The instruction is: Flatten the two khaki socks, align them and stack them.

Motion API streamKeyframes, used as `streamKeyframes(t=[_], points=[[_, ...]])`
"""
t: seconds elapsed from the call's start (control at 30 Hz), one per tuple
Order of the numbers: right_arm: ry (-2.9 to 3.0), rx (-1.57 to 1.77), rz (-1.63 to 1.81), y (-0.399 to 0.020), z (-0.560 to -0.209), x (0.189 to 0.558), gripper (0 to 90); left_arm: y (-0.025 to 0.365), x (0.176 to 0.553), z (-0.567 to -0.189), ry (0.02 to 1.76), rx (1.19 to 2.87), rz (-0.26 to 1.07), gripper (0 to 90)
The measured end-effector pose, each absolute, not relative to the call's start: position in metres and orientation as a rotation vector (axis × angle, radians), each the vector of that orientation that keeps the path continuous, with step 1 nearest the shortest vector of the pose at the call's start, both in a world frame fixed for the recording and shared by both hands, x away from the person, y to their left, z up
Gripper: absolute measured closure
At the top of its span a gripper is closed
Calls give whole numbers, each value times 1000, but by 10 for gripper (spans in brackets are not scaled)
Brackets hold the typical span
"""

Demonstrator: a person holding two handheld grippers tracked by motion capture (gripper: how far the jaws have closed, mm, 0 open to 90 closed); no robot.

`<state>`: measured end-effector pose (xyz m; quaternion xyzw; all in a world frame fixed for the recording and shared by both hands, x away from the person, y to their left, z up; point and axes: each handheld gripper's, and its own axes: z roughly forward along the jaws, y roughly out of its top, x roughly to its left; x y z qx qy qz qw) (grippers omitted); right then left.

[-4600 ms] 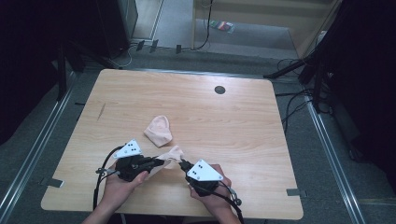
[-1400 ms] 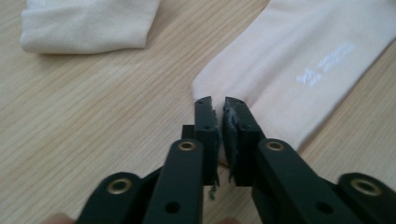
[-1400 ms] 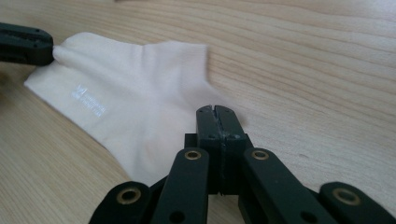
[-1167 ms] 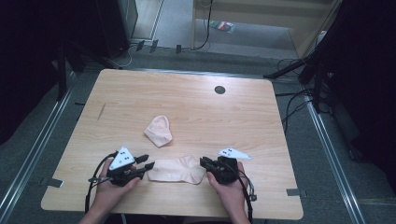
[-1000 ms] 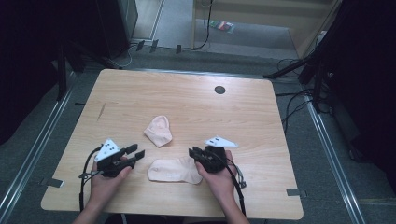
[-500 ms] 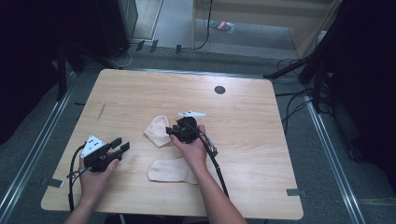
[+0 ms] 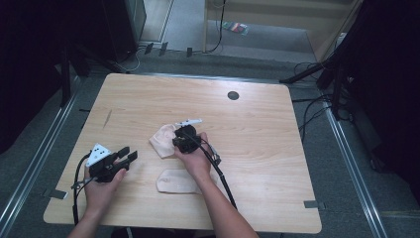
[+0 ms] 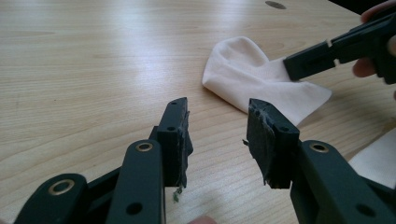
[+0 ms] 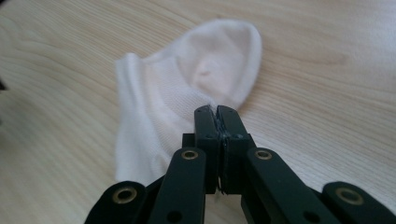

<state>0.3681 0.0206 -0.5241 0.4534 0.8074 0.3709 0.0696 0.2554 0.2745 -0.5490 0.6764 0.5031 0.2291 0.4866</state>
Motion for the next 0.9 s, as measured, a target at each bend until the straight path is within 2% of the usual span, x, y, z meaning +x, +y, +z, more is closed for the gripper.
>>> streamKeyframes(t=[0.47, 0.7, 0.8, 0.9], points=[[2369, 1139, 1406, 36, -449, 340, 900, 277, 255, -549, 1239, 1605, 571, 612], [2309, 1106, 1689, 22, -407, 332, 900, 280, 254, -548, 1256, 1566, 572, 617], [2261, 1109, 1728, 11, -398, 330, 900, 281, 254, -548, 1258, 1557, 568, 617], [2252, 1168, 1701, -7, -409, 335, 900, 281, 253, -548, 1256, 1557, 571, 617]])
